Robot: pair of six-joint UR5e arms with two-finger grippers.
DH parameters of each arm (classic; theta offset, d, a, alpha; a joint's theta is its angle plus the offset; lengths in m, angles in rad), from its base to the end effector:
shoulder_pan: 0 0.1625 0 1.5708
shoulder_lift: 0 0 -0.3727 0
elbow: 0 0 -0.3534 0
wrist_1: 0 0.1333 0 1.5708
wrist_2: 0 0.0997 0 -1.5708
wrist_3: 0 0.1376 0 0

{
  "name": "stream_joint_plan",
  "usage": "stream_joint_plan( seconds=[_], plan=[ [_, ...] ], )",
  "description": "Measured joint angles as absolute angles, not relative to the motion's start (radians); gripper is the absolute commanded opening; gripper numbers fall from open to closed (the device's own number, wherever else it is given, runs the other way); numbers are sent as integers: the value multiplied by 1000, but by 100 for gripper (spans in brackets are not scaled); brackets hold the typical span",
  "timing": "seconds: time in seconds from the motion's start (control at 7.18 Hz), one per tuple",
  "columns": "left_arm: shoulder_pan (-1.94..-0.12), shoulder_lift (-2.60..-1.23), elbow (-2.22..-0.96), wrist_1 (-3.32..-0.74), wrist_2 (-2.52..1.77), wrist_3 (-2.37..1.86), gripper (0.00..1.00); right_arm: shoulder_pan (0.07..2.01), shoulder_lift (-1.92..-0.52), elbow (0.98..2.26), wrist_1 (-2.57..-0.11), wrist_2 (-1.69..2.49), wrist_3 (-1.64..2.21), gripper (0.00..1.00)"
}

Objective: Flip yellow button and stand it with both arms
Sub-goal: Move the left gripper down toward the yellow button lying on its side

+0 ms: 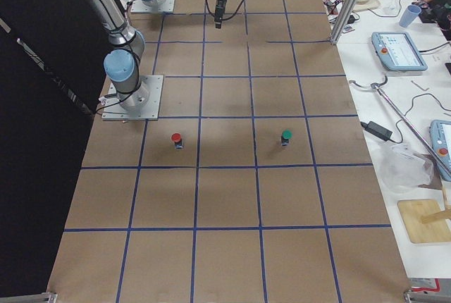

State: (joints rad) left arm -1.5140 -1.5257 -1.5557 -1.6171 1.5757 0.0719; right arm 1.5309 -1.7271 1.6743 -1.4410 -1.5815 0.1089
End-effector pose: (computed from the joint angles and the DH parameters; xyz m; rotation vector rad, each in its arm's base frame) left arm -0.1076 -0.4444 0.4199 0.0236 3.1356 -0.0212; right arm 0.1164 -0.3887 0.4045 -0.2317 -3.1174 -0.1198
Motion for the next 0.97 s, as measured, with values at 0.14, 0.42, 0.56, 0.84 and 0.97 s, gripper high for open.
stream_joint_plan(
  seconds=[0.14,0.42,0.56,0.84,0.97],
  plan=[
    [-1512,-1526,-1557,-1615,1577,74,100,1531,-1728,1674,-1442,-1579,109,100],
    [-1494,-1529,-1565,-1620,1581,106,100,1531,-1728,1670,-1442,-1571,109,100],
    [-1462,-1534,-1584,-1619,1585,188,100,1531,-1729,1668,-1442,-1571,109,100],
    [-1340,-1546,-1645,-1585,1584,336,100,1529,-1729,1666,-1443,-1573,109,100],
    [-1287,-1555,-1687,-1521,1585,428,100,1529,-1729,1666,-1443,-1576,109,100]
  ],
)
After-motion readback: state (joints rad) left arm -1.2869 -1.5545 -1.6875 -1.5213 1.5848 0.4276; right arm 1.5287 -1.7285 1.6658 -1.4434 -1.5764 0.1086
